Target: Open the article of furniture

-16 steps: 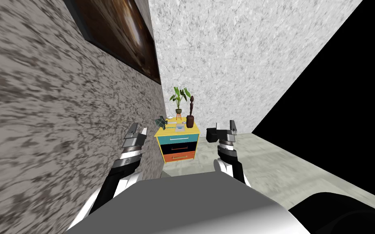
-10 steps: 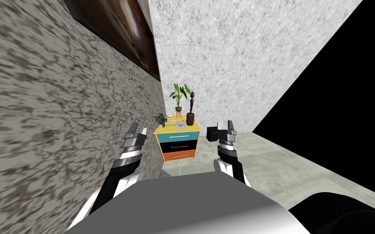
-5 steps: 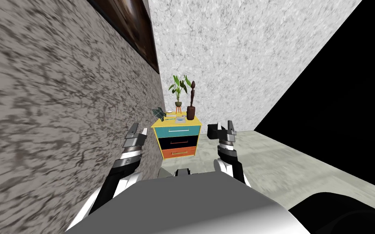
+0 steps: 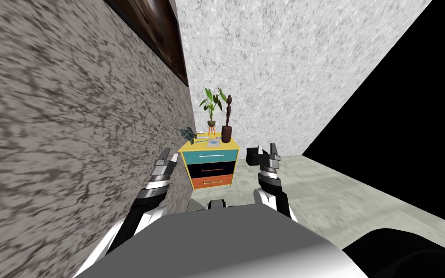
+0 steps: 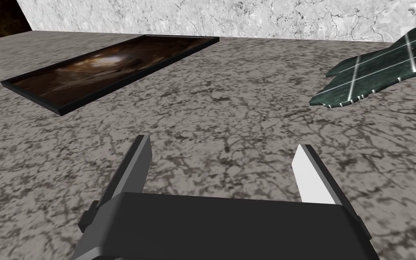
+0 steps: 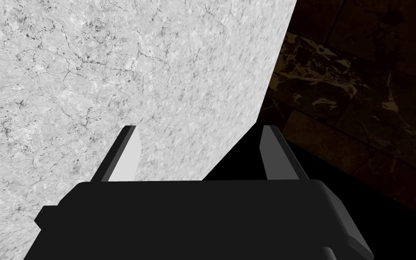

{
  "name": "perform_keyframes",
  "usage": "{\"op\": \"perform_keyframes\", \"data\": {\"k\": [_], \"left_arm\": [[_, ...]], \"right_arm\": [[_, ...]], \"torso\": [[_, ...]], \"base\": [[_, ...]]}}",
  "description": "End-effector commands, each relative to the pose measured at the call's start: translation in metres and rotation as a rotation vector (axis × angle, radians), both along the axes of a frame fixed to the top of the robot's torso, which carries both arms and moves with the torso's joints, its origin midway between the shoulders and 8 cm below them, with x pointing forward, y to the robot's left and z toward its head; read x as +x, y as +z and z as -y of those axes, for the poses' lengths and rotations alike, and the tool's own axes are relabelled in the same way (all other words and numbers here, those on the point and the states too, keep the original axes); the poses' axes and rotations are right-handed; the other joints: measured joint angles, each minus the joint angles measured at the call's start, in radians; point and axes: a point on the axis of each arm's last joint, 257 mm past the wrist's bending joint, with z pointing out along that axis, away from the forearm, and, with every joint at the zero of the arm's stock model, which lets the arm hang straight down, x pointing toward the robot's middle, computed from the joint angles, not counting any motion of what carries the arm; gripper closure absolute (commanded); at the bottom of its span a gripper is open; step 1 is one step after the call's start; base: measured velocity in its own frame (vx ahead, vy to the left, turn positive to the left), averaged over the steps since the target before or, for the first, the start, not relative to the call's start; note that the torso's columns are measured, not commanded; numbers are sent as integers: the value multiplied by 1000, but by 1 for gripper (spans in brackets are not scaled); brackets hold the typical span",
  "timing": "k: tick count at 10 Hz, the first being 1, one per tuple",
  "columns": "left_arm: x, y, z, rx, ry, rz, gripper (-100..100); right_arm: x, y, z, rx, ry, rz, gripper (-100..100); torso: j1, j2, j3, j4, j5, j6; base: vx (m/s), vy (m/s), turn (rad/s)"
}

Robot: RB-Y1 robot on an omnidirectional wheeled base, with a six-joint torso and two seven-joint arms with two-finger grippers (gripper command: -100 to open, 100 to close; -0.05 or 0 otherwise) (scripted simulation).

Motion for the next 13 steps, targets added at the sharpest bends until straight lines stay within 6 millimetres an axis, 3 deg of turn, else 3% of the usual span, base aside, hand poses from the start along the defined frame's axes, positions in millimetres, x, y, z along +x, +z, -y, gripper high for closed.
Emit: {"op": "perform_keyframes", "data": {"k": [1, 13], "left_arm": [[5, -17, 0, 38, -20, -14, -100], [17, -109, -12, 100, -55, -70, -100]], "right_arm": [[0, 0, 0, 0, 0, 0, 0], [0, 0, 0, 0, 0, 0, 0]], "torso": [[0, 0, 0, 0, 0, 0], [0, 1, 0, 0, 0, 0]], "base": [[51, -7, 4], [57, -11, 3]]}}
